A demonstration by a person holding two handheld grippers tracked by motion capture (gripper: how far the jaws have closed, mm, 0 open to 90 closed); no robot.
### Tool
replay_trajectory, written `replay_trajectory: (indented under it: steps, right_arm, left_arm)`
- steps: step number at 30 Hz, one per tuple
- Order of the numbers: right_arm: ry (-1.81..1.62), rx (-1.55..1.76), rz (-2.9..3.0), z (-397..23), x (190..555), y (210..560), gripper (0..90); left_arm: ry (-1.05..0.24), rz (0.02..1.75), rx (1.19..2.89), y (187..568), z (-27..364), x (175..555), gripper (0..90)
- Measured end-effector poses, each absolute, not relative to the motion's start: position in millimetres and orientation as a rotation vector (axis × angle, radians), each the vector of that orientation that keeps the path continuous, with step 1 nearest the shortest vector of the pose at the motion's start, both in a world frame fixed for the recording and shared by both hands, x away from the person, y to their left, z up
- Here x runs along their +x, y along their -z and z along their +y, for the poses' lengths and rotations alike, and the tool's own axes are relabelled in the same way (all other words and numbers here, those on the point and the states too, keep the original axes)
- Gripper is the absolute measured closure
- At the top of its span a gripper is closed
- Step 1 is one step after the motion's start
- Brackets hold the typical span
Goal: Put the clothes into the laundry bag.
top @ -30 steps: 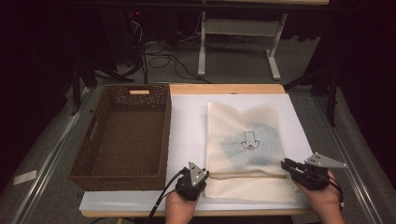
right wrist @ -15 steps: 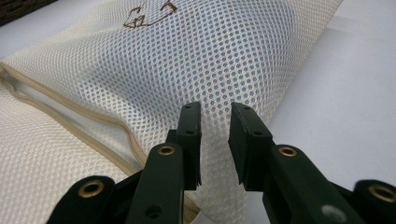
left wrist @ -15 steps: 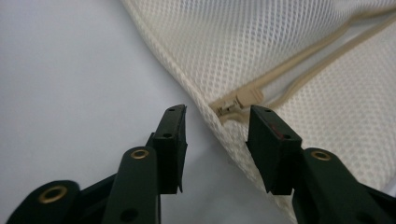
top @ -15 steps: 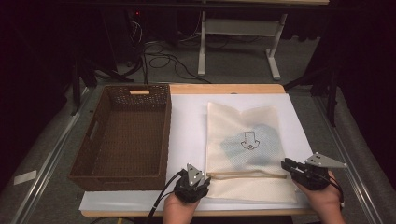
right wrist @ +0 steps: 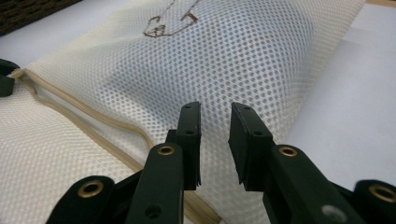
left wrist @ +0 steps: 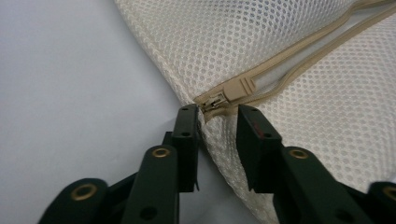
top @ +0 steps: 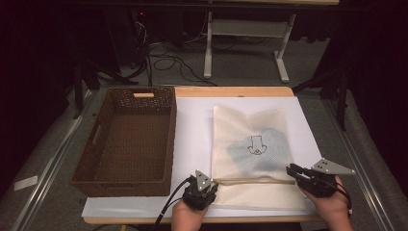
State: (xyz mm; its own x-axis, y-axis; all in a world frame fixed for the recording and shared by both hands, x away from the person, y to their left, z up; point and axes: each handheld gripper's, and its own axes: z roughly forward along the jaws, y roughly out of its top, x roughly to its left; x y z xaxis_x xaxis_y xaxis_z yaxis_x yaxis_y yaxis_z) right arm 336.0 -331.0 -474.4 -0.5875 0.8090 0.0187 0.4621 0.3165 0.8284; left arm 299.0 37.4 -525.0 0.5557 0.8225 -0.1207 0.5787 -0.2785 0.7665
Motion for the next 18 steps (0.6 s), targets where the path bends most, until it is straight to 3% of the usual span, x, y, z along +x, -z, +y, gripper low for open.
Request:
replay_trajectory:
  steps: [4, 18]
  right_arm:
    - [-1.186, 1.095, 2.198, -326, 334, 473, 74.7]
    - [-1.219, 1.028, 2.273, -298, 328, 474, 74.8]
  left_arm:
    - [-0.389, 1.106, 1.991, 525, 36, 299, 82.7]
    - [-0.501, 1.029, 1.942, 513, 31, 293, 84.5]
